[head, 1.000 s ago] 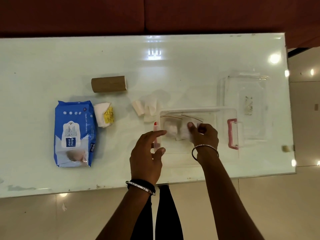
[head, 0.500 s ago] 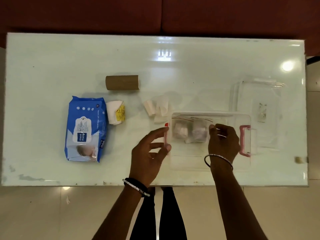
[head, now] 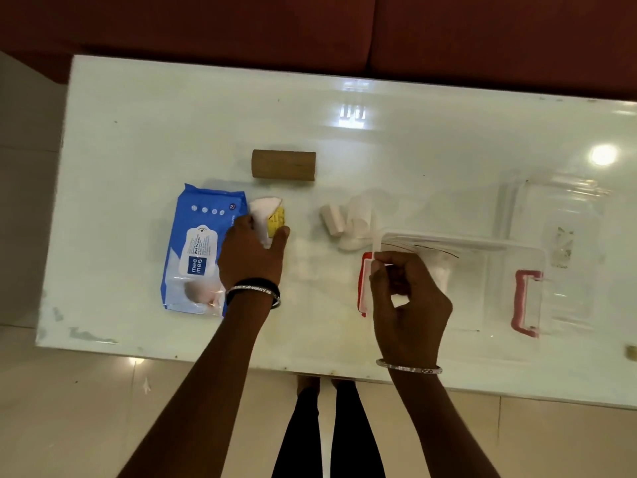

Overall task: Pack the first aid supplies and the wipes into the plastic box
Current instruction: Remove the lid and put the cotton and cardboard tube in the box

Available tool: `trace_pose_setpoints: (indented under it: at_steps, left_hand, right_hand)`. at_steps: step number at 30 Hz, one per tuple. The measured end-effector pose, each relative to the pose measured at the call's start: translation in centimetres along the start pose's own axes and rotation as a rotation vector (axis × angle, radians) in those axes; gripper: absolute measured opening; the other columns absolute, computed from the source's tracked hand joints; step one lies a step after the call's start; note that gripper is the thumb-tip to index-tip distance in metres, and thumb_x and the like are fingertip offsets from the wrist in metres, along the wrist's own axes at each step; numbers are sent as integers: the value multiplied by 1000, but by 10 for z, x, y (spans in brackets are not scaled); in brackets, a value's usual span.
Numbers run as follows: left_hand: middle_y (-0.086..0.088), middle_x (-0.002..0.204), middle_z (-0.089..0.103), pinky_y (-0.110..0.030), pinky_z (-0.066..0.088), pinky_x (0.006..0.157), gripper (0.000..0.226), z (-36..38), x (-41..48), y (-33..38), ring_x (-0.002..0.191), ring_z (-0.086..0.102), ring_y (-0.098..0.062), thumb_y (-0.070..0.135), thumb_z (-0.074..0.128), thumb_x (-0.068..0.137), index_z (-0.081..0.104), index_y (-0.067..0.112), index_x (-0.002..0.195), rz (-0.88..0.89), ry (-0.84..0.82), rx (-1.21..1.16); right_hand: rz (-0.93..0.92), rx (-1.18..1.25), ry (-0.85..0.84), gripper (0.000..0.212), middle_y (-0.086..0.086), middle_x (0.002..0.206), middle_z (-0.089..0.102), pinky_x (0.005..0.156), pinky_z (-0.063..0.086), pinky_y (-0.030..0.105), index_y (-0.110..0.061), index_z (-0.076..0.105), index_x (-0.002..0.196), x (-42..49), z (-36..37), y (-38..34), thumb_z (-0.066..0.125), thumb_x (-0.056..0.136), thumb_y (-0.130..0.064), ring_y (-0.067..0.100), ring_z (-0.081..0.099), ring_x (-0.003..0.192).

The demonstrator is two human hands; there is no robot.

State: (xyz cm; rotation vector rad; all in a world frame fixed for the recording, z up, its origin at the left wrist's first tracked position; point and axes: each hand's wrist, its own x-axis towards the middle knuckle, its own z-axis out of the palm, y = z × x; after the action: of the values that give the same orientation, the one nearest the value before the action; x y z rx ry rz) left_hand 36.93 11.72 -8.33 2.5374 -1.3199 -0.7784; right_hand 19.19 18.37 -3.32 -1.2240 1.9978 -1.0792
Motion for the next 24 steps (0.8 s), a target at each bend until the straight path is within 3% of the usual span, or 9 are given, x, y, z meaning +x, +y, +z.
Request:
trace_pose_setpoints:
  at_steps: [4, 7, 11, 13, 16, 18, 21, 24]
  left_hand:
    - [-11, 118, 64, -43, 50, 84, 63, 9, 9, 4, 109, 61, -30, 51, 67, 79, 51, 12, 126, -26, -8, 33]
    - [-7, 112, 68, -39, 54, 80, 55, 8, 6, 5, 101, 64, -27, 45, 72, 76, 56, 15, 120, -26, -29, -59]
    - [5, 98, 66, -12, 38, 57, 45, -12, -22, 8, 74, 58, 0, 39, 77, 73, 61, 22, 111, -19, -102, -301]
    - [9, 102, 62, -9, 41, 59, 44, -24, -43, 10, 81, 57, 5, 35, 79, 72, 60, 28, 111, 64, -208, -399]
    - [5, 111, 62, -10, 53, 64, 53, -40, -74, 15, 94, 62, -6, 38, 81, 68, 61, 23, 115, 102, -362, -559]
    - [5, 114, 63, -12, 55, 67, 59, -46, -92, 18, 97, 64, -11, 38, 80, 64, 62, 23, 118, 94, -459, -625]
    - [10, 114, 65, -23, 59, 73, 52, -52, -110, 17, 97, 67, -12, 20, 84, 69, 63, 28, 116, 152, -541, -634]
    - [13, 108, 67, -24, 60, 73, 53, -54, -119, 18, 95, 69, -11, 22, 86, 66, 63, 29, 113, 191, -608, -648]
  right_hand:
    - [-55, -5, -79, 9, -9, 69, 67, 62, 47, 10, -17, 70, 94, -7, 10, -6, 66, 87, -13, 6, 64, 63]
    - [-65, -26, -143, 10, -9, 69, 67, 62, 44, 6, -17, 70, 94, -11, 14, -8, 67, 87, -11, 7, 64, 65]
    - [51, 32, -217, 11, -10, 78, 69, 60, 48, 7, -20, 69, 97, -10, 14, -15, 65, 90, -14, 8, 67, 71]
    - [146, 97, -237, 15, -11, 92, 70, 60, 55, 16, -22, 67, 105, -9, 10, -19, 67, 90, -19, 10, 70, 80]
    - [280, 197, -324, 41, -13, 115, 65, 64, 54, 12, -27, 59, 124, -5, -2, -25, 72, 85, -34, 1, 67, 98]
    - [331, 239, -404, 53, -14, 120, 64, 67, 54, 12, -30, 57, 129, -1, -14, -25, 70, 80, -43, -5, 64, 102]
    - [352, 253, -563, 51, -11, 119, 67, 71, 56, 19, -34, 61, 126, 2, -36, -19, 71, 77, -45, 2, 67, 103]
    - [383, 251, -721, 52, -13, 115, 69, 72, 58, 22, -37, 63, 121, 3, -61, -9, 79, 72, -44, 9, 70, 101]
